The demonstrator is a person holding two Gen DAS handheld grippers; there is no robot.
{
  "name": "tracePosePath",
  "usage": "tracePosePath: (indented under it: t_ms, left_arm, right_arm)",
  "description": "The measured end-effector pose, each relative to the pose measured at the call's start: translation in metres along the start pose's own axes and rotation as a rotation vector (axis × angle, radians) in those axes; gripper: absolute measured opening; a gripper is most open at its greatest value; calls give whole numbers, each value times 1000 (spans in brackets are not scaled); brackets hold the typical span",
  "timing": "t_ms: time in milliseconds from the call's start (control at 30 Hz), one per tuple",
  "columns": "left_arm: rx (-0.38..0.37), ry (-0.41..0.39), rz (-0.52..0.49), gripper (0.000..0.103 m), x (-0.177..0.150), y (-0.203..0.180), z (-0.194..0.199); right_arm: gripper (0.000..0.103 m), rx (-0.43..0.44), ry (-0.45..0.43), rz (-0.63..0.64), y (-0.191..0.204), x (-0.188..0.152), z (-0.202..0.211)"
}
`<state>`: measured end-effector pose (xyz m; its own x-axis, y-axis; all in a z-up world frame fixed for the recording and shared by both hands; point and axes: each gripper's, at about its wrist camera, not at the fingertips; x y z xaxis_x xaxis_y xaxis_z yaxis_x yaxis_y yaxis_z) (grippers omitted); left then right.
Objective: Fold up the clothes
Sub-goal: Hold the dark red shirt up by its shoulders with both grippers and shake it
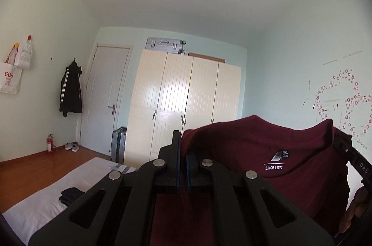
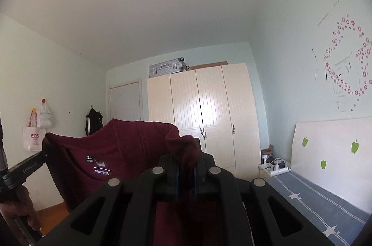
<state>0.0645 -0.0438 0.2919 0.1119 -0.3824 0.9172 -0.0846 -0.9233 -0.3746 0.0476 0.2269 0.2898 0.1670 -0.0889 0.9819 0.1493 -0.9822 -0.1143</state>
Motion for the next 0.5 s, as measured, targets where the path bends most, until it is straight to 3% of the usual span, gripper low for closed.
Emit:
tracePosePath:
  t_ms: [133, 267, 367, 500]
  left_arm:
    - [-2, -58, -16, 2, 38, -16, 28]
    - [24, -70, -16, 2, 50, -14, 28]
    - [56, -43, -17, 2, 37, 2, 1]
    - [111, 53, -17, 2, -18, 33, -70]
  right_arm:
    - [7, -14, -37, 7, 5, 36, 27]
    - [7, -22, -57, 23, 14, 58, 42]
    - [8, -23, -40, 41, 22, 59, 34]
    - [8, -24, 56, 41, 28, 17, -22]
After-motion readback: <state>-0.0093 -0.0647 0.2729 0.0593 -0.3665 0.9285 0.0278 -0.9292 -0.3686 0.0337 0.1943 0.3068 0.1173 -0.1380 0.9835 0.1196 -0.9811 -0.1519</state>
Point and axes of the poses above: each gripper's, at about its wrist camera, not at the fingertips, and z roughly against the way its jaws point, y to its left, x to its top, and after that the axes turned 13 degrees about z, right-handed
